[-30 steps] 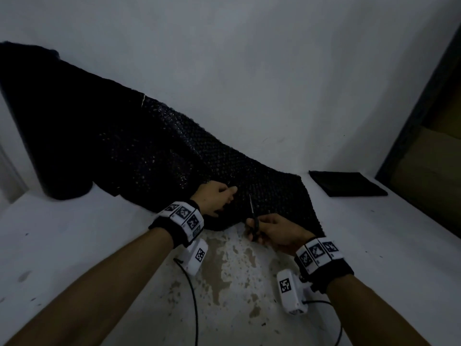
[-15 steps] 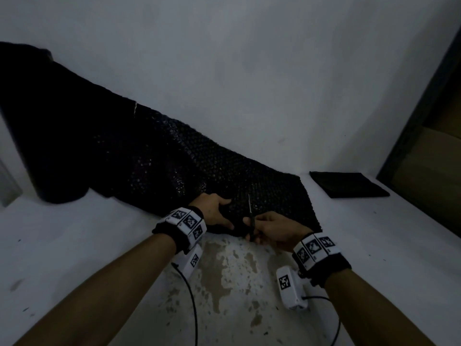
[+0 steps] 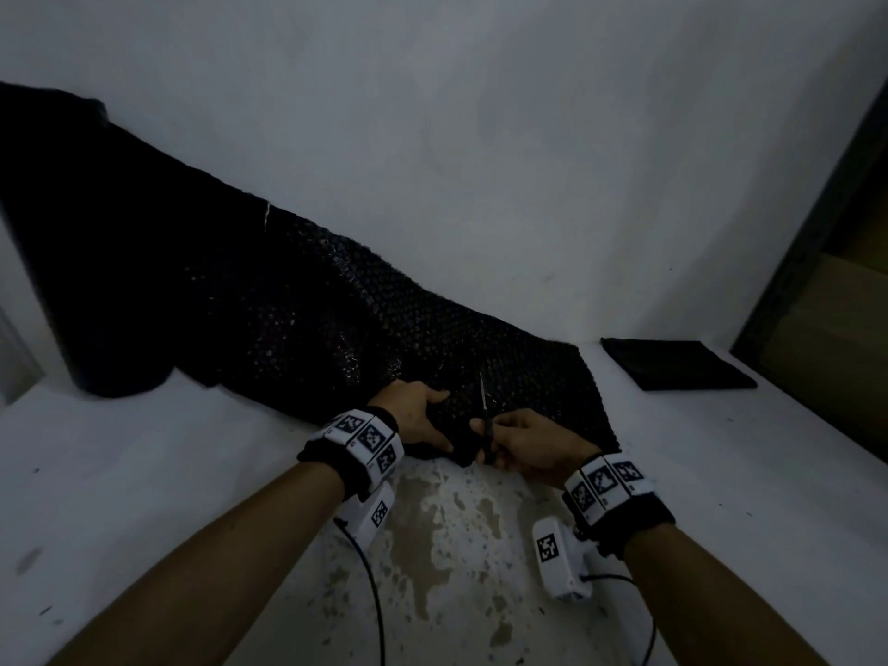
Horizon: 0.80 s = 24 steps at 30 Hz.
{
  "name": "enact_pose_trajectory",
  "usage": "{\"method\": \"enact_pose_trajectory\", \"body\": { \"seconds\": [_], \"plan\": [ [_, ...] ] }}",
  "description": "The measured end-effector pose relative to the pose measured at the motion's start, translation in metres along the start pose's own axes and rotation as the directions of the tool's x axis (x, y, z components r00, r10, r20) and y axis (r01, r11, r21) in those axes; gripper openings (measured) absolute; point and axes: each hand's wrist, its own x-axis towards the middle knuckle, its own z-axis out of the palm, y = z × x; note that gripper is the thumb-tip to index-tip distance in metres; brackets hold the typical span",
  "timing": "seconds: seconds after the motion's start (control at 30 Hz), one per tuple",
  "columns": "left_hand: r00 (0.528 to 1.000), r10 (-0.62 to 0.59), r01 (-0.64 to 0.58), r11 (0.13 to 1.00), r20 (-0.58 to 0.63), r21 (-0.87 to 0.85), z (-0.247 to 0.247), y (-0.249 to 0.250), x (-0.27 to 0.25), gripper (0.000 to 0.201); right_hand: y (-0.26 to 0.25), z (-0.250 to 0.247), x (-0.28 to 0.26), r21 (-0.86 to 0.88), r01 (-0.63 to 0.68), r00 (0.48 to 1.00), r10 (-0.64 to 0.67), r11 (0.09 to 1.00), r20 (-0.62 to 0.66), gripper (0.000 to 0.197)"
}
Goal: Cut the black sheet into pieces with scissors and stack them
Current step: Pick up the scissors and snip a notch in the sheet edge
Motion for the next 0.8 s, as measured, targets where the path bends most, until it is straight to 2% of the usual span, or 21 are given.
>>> {"method": "enact_pose_trajectory", "body": {
  "seconds": [0.1,0.27,0.4,0.8],
  "plan": [
    [1.0,0.008,-0.007,1.0,-0.005,0.008,0.0,0.0,-0.001,0.101,-0.006,0.0,-0.001,-0.002,0.008,1.0,-0.008,1.0,0.03,0.037],
    [1.0,0.012,-0.012,1.0,-0.008,0.002,0.001,-0.001,-0.002,0.1,-0.012,-0.001,0.001,-0.058,0.015,1.0,-0.014,0.998,0.014,0.04],
    [1.0,0.008,-0.008,1.0,0.008,-0.01,0.0,0.0,-0.001,0.1,-0.012,-0.005,0.008,-0.086,0.017,1.0,-0.017,0.996,0.001,0.036],
    [0.999,0.004,-0.004,1.0,0.04,-0.003,0.0,-0.002,0.0,0.103,-0.017,-0.006,0.017,-0.071,-0.009,1.0,0.008,0.997,-0.015,0.04]
  ]
}}
